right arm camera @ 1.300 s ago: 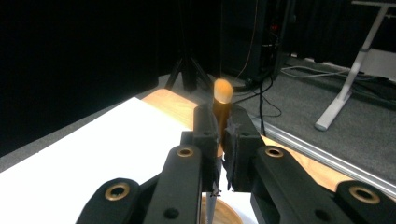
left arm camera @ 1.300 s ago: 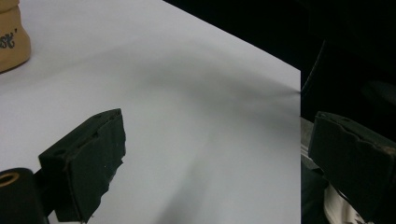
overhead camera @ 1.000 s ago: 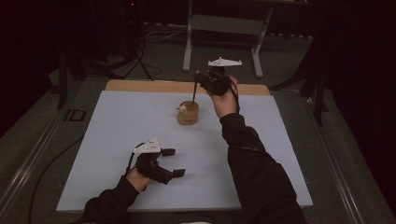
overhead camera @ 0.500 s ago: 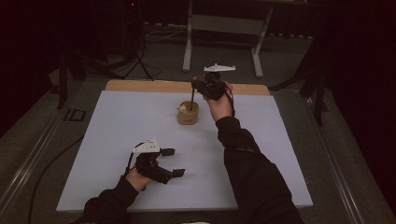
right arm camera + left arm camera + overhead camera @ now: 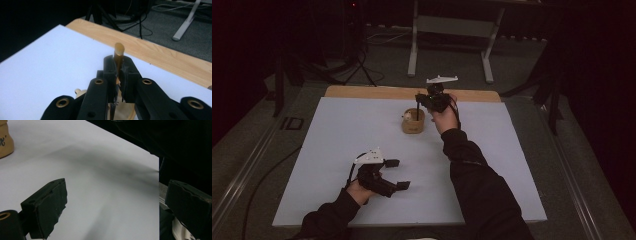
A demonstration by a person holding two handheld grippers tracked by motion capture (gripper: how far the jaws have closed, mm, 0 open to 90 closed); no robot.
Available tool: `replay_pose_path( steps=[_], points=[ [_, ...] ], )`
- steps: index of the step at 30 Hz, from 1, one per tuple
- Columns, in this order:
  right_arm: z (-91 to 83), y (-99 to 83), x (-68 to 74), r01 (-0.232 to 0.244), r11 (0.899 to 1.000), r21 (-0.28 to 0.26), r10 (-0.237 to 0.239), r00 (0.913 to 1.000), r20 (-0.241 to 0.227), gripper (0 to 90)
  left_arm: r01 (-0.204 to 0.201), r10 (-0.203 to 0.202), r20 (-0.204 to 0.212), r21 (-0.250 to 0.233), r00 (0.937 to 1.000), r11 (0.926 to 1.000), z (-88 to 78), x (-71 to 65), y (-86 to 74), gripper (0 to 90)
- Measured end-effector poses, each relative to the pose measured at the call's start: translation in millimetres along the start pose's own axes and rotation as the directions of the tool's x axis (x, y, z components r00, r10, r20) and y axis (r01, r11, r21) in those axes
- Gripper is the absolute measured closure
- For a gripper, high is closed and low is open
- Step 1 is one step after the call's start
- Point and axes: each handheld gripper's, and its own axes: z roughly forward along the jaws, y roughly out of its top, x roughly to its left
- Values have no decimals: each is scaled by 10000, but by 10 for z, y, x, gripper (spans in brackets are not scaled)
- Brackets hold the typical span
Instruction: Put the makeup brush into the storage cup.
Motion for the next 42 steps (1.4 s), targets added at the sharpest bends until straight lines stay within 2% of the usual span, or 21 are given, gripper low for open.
replay_pose_path(
  steps=[6, 12, 14, 16, 17, 18, 19, 20, 22, 24, 26, 29, 31, 34, 36, 42],
  points=[
    [81, -62, 11, -48, 9988, 494, 49, 10000, -19, 841, -45, 45, 11, 23, 10000, 10000, 1, -5, 2, 48],
    [118, -103, 27, -14, 9981, 610, 13, 10000, 11, 811, -41, 41, -1, 55, 10000, 10000, 5, -6, -1, 48],
    [105, -95, 38, 120, 9987, 501, -124, 9999, 75, 620, -48, 48, -12, 60, 10000, 10000, 4, -6, 0, 48],
    [71, -79, 40, 134, 9991, 405, -134, 9999, -18, 489, -57, 57, -63, 59, 10000, 10000, 2, -5, -1, 48],
    [50, -70, 42, 182, 9992, 350, -186, 9998, 96, 434, -21, 21, -34, 51, 10000, 10000, 3, -1, -1, 48],
    [50, -70, 42, 182, 9992, 350, -186, 9998, 96, 434, -21, 21, -34, 51, 10000, 10000, 3, -1, -1, 48],
    [25, -60, 42, 229, 9993, 283, -233, 9996, 138, 397, -29, 30, -73, 83, 10000, 10000, 7, 2, -2, 48],
    [-22, -41, 33, 138, 9997, 213, -139, 9999, 23, 325, -25, 26, -54, 100, 10000, 9999, 8, 2, -2, 47],
    [-68, -28, 36, 153, 9997, 190, -152, 9999, -18, 271, -16, 17, -50, 114, 10000, 9999, 11, -3, 0, 40],
    [-125, -21, 36, 142, 9996, 235, -135, 9994, -307, 151, 44, -44, 17, 257, 10000, 9997, 14, -2, 9, 40],
    [-231, -31, 38, 205, 9995, 250, -182, 9958, -892, 120, 33, -33, -4, 239, 10000, 9997, 12, -7, 20, 30],
    [-294, -45, 51, 253, 9994, 230, -229, 9947, -998, 121, 23, -22, -24, 204, 10000, 9998, 7, -2, 21, 30],
    [-384, -87, 62, 146, 9998, 119, -126, 9888, -1487, 121, -1, 3, -94, 141, 10000, 9999, -2, 3, 28, 30],
    [-450, -143, 88, 288, 9996, 22, -279, 9828, -1824, 134, 98, -101, 138, 206, 9999, 9997, -18, 4, 54, 30],
    [-495, -179, 108, 373, 9993, -54, -377, 9812, -1893, 134, -33, 33, -4, 114, 10000, 9999, -31, 3, 66, 30],
    [-614, -291, 181, 643, 9978, -171, -664, 9740, -2167, 138, -81, 81, -79, 83, 9999, 9999, -47, 12, 71, 30]
  ],
)
